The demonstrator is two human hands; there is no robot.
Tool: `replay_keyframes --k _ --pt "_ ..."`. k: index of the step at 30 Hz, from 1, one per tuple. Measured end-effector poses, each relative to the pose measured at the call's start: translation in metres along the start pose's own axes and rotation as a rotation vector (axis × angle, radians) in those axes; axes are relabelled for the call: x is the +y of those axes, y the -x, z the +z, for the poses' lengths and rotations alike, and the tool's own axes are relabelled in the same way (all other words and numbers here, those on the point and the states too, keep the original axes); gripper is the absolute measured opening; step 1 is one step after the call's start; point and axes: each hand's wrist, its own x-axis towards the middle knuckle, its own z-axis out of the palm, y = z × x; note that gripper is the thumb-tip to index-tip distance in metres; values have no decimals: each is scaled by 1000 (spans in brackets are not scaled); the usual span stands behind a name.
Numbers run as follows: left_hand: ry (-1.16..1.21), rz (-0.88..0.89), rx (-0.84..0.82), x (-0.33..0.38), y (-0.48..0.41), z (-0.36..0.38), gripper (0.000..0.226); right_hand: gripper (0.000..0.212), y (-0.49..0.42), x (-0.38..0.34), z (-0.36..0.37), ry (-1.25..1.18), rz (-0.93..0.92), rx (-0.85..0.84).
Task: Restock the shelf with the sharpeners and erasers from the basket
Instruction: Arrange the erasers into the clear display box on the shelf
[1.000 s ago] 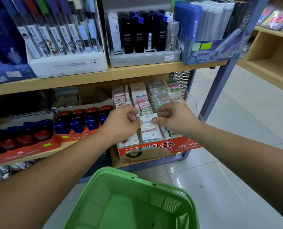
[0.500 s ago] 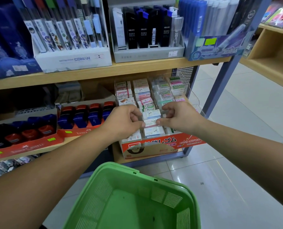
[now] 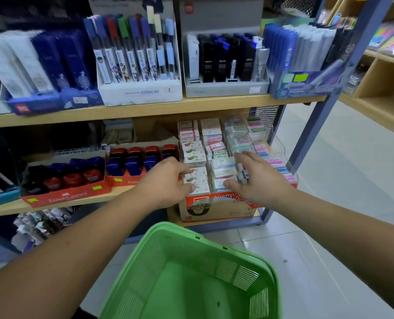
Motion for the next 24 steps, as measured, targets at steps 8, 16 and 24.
replay_keyframes --k 8,16,24 --pt "-5 -2 1 -7 -12 4 50 72 -5 -3 28 18 -24 34" --pt "-38 -27 -36 -7 -20 10 35 65 1 -10 27 63 -3 71" --pt "-225 173 153 -5 -40 7 52 62 -6 -5 9 112 -10 126"
